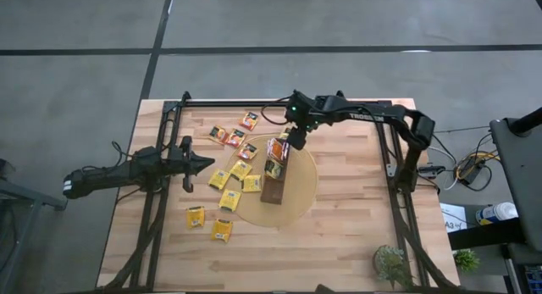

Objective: Pick & Place Tea
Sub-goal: Put the yellow tea bag into the middle section of the wooden organizer

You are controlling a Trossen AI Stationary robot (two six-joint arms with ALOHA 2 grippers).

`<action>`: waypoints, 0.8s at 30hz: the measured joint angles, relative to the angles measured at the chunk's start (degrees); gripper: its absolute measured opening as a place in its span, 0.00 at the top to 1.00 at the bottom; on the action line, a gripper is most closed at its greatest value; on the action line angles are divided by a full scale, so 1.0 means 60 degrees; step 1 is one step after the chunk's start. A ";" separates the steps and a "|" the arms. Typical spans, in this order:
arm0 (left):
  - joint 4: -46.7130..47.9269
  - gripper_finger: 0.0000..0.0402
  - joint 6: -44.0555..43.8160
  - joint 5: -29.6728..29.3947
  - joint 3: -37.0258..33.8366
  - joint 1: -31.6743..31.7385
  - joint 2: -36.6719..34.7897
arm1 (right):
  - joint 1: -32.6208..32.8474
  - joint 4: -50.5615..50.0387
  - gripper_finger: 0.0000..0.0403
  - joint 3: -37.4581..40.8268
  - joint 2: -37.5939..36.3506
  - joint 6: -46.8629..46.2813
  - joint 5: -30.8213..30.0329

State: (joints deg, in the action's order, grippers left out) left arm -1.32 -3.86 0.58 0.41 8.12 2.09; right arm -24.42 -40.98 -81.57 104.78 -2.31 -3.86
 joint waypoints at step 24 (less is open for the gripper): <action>0.0000 1.00 0.0000 -0.0001 0.0000 0.0000 0.0000 | -0.0787 -0.2440 0.56 -0.3199 0.2964 -0.4636 0.0723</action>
State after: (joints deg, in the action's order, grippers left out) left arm -1.32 -3.86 0.57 0.41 8.12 2.09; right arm -29.14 -55.62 -100.77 122.57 -30.12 0.48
